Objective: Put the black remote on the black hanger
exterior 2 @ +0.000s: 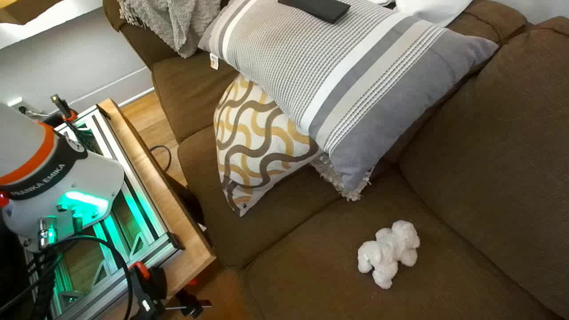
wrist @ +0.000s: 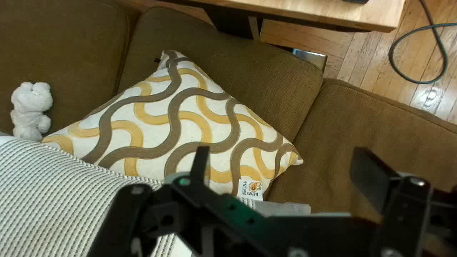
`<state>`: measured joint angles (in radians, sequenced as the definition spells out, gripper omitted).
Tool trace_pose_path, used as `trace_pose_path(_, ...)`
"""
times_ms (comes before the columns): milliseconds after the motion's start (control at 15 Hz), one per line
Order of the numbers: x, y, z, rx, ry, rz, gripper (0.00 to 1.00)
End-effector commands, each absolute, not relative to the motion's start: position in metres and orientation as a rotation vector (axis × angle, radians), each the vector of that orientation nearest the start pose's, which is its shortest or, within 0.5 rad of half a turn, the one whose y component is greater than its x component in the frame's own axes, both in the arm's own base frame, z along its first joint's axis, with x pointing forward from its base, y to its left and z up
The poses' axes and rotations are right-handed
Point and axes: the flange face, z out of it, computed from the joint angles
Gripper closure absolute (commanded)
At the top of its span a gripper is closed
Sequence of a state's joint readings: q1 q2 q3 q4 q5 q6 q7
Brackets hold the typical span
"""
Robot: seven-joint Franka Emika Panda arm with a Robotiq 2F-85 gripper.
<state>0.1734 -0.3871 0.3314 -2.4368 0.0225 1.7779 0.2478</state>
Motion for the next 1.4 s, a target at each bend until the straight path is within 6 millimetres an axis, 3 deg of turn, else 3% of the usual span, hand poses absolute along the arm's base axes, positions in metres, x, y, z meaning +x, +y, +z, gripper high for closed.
trace_pose_path(0, 0.343, 0.194, 0.418, -3.298, -0.345, 0.394, 0.00)
trace_pose_path(600, 0.343, 0.194, 0.418, -3.298, -0.345, 0.394, 0.00)
trace_pose_path(667, 0.347, 0.188, 0.417, -3.308, -0.224, 0.405, 0.00)
trace_pose_path(933, 0.366, 0.139, 0.407, -3.303, 0.177, 0.451, 0.00)
trace_pose_path(1333, 0.392, 0.036, 0.387, -3.175, 0.725, 0.542, 0.00)
